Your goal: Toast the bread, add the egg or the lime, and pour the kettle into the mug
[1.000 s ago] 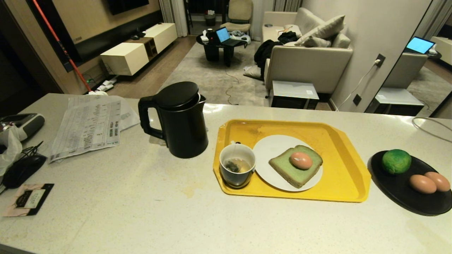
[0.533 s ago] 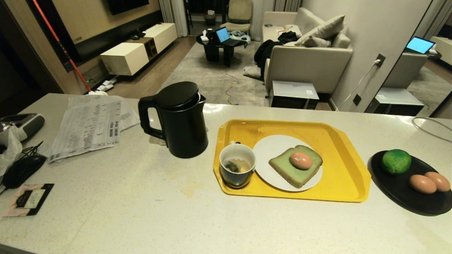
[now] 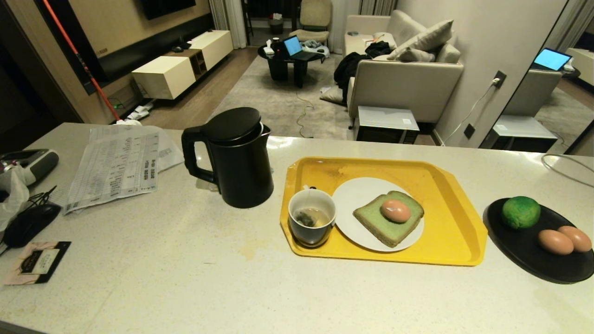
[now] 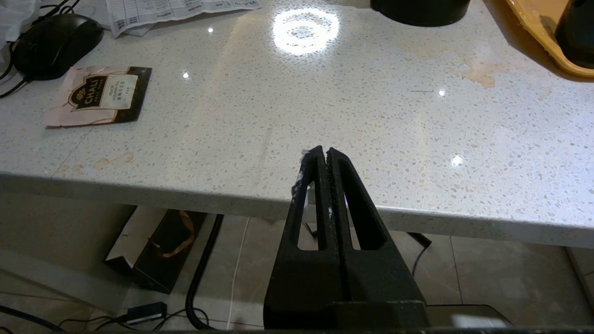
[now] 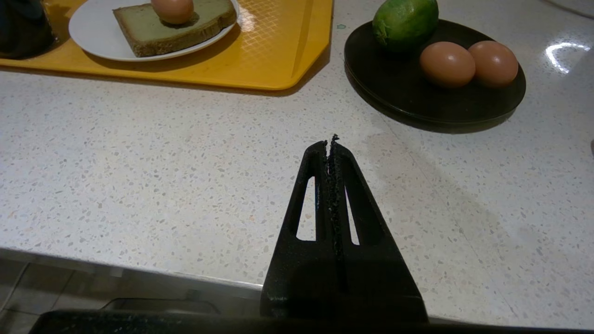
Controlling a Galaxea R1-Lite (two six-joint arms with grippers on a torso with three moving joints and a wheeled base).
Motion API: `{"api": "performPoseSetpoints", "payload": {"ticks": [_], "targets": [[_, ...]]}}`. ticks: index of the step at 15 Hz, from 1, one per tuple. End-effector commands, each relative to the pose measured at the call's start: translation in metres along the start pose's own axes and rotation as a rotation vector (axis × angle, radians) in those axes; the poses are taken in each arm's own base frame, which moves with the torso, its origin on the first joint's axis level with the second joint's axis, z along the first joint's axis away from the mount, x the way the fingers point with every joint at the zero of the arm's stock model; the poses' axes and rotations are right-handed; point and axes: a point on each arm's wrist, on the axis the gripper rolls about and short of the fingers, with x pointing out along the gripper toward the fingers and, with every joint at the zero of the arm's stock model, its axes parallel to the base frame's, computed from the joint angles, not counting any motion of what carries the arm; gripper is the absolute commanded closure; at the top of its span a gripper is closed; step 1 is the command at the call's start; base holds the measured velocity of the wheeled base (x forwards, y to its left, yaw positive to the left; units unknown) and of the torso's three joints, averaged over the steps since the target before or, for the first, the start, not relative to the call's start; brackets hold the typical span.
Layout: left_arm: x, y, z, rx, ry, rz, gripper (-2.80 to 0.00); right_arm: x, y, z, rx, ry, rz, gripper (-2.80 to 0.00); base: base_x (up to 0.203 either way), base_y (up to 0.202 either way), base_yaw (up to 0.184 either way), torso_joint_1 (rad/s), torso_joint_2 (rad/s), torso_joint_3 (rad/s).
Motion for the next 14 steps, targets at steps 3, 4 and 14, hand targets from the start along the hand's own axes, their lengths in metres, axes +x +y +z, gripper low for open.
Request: {"api": "performPoseSetpoints", "payload": {"ticks": [3, 4, 14], "targets": [[0.0, 0.0, 0.0, 0.0, -0.001, 0.001, 0.0, 0.0002, 0.0, -0.0008, 0.0, 0.002, 0.0, 0.0, 0.0, 0.0, 0.0, 0.0, 0.0, 0.0], [0.0, 0.0, 0.0, 0.0, -0.001, 0.001, 0.0, 0.0003, 0.0, -0.0008, 0.0, 0.003, 0.0, 0.0, 0.0, 0.0, 0.0, 0.0, 0.0, 0.0], [0.0, 0.0, 0.0, 0.0, -0.001, 0.001, 0.0, 0.0002, 0.0, -0.0008, 0.0, 0.002, 0.0, 0.0, 0.0, 0.0, 0.0, 0.0, 0.0, 0.0]]}}
